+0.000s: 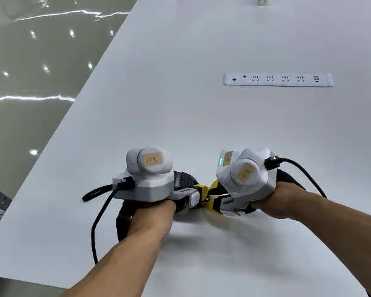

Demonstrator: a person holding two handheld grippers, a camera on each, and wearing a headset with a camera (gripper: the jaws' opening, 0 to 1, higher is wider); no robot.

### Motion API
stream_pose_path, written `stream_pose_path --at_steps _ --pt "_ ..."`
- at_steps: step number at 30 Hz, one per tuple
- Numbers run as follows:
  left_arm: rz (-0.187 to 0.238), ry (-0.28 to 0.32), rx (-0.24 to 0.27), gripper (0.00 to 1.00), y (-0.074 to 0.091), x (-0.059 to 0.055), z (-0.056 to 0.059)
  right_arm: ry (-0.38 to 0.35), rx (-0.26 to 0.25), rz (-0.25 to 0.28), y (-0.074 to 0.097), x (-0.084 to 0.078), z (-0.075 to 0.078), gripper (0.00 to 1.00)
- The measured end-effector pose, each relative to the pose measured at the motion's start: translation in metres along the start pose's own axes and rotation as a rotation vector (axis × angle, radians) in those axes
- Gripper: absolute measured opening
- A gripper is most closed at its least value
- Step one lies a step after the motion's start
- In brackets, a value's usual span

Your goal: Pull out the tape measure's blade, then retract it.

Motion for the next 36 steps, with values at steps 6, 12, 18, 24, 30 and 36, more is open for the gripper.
stream_pose_path --at_steps 6,12,18,24,30,36 --pt "-0.006 0.004 -0.006 0.63 0.000 0.000 0.000 -0.015 0.005 0.002 0.000 -0.001 -0.001 0.16" --pt "-0.010 0.005 -0.009 0.63 0.000 -0.001 0.000 -0.023 0.005 0.005 0.002 -0.002 -0.002 0.19" --pt "-0.010 0.002 -0.011 0.63 0.001 -0.001 0.000 -0.034 -0.003 0.011 0.006 -0.003 -0.002 0.23" --pt "-0.009 -0.009 -0.012 0.63 0.004 0.000 -0.001 -0.049 -0.002 0.017 0.009 -0.003 -0.002 0.27" --pt "-0.007 -0.026 -0.015 0.65 0.007 0.000 -0.003 -0.044 -0.008 0.010 0.014 -0.008 -0.003 0.29" --pt "-0.008 -0.047 -0.016 0.70 0.009 -0.001 -0.003 -0.050 -0.015 0.008 0.020 -0.014 -0.004 0.32"
Point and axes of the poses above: the centre of the closed fingertips' face, and the gripper's own axes: y roughly backward along the fingers, z roughly to its right, x roughly out of its top, the point moved 4 cm from there along y, roughly backward along the fingers, and after that the axes turned 10 degrees about -z, right-handed, at the moved point
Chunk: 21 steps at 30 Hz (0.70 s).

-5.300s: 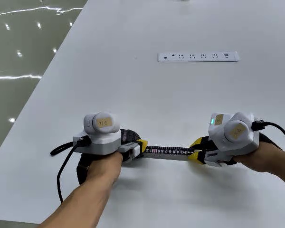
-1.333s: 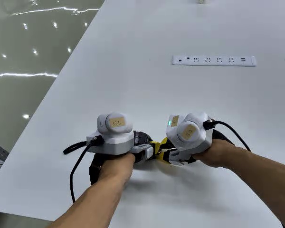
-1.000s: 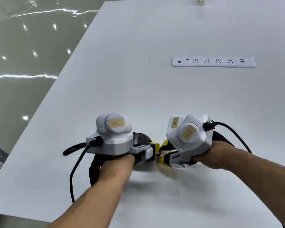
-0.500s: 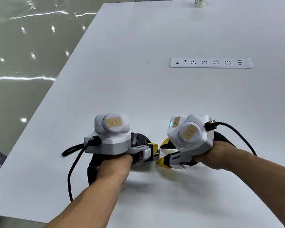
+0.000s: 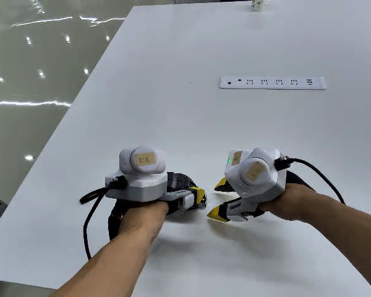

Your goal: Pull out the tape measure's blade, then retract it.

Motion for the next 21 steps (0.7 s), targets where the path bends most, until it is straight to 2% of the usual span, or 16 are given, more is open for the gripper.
stream_pose_path --at_steps 21 --pt "-0.019 -0.100 -0.040 0.74 0.005 -0.005 0.003 -0.049 -0.031 0.008 0.027 -0.028 -0.001 0.41"
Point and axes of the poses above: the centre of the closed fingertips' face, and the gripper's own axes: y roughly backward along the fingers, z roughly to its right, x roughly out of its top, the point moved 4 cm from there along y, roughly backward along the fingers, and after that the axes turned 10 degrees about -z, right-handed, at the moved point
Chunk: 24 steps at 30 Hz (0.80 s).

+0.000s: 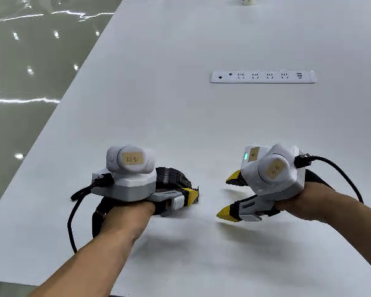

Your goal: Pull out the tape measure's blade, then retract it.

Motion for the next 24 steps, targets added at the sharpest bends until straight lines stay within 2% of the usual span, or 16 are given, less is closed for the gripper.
stream_pose_path --at_steps 24 --pt "-0.003 -0.091 -0.057 0.75 0.013 -0.014 0.004 -0.110 -0.055 0.025 0.030 -0.033 -0.004 0.49"
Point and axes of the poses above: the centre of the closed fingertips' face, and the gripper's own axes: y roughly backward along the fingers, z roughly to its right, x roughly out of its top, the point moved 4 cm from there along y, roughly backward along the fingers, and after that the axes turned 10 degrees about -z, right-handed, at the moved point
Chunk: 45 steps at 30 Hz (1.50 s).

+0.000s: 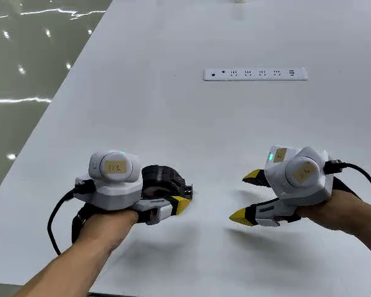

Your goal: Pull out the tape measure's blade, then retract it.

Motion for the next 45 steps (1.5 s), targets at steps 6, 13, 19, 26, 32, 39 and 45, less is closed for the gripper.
stream_pose_path --at_steps 6,13,19,26,32,39,45 --pt "0.018 -0.017 -0.015 0.77 0.003 -0.003 0.000 -0.036 -0.014 0.013 0.008 -0.008 -0.001 0.51" --pt "0.044 -0.033 -0.034 0.77 0.006 -0.006 0.001 -0.072 -0.021 0.023 0.016 -0.018 -0.003 0.55" --pt "0.057 -0.058 -0.044 0.78 0.008 -0.009 0.003 -0.095 -0.030 0.040 0.023 -0.024 -0.005 0.57" --pt "0.091 -0.080 -0.070 0.79 0.013 -0.012 0.005 -0.117 -0.054 0.060 0.029 -0.028 -0.007 0.60" --pt "0.118 -0.099 -0.093 0.82 0.017 -0.015 0.005 -0.145 -0.066 0.082 0.034 -0.036 -0.010 0.64" --pt "0.146 -0.132 -0.106 0.84 0.021 -0.018 0.006 -0.178 -0.100 0.120 0.042 -0.042 -0.014 0.72" --pt "0.168 -0.148 -0.122 0.89 0.024 -0.020 0.008 -0.202 -0.117 0.155 0.048 -0.045 -0.019 0.78"
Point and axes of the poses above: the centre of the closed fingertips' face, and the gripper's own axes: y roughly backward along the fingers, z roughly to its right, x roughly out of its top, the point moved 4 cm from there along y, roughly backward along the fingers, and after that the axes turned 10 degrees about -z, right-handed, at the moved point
